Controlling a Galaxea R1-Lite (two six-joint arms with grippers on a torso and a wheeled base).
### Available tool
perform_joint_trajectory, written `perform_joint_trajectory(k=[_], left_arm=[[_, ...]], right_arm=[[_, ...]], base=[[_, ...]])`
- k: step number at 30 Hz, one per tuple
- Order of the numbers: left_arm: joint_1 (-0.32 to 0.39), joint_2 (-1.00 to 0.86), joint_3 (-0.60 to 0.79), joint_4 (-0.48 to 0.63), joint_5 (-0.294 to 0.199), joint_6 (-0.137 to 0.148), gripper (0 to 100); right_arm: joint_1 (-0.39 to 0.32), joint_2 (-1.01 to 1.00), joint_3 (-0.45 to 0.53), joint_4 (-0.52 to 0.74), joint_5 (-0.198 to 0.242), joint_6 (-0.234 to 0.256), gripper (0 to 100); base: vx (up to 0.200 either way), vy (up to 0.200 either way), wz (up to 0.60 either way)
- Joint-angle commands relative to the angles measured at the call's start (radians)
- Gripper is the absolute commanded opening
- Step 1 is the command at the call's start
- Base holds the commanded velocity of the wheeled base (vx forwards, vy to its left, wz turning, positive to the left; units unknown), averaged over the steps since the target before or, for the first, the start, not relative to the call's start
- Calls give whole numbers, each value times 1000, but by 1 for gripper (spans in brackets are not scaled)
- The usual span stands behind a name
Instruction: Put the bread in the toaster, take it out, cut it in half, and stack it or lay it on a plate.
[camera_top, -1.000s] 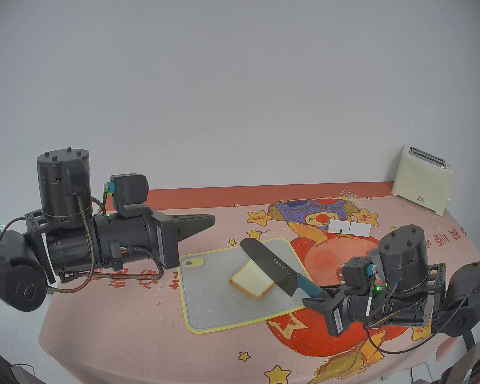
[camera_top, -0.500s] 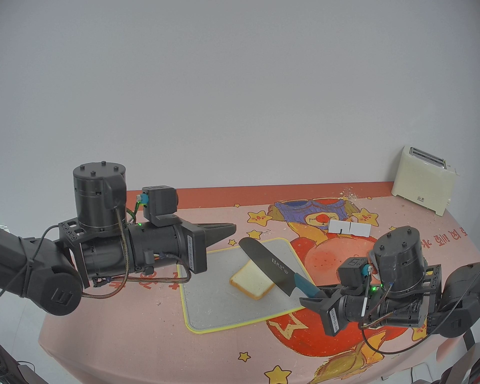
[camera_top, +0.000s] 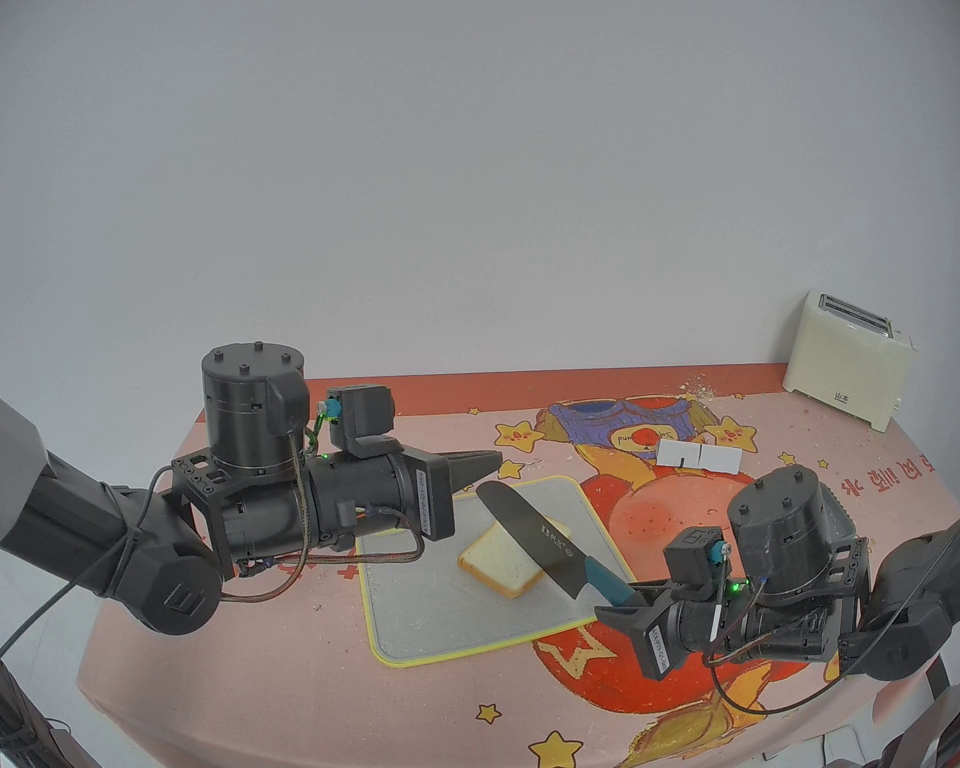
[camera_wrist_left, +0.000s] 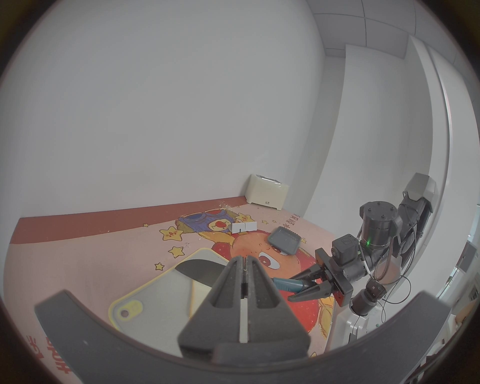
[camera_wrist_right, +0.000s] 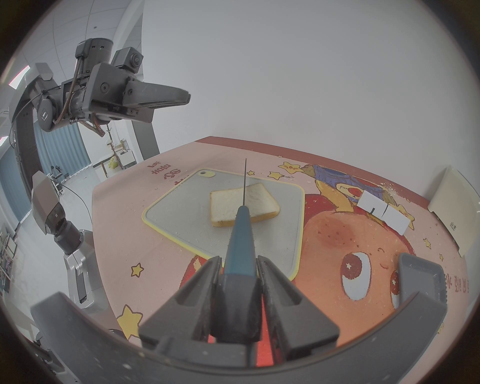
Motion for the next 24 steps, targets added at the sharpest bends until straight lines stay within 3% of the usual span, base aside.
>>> perform_joint_trajectory(k=[1, 24], left_arm=[[0, 9, -14, 0, 16, -2, 0], [11, 261, -227, -4, 29, -2, 0]], right_arm=[[10, 8, -18, 0, -9, 1, 0], [19, 36, -13, 0, -9, 2, 0]], base=[[0, 0, 0], [0, 0, 0]])
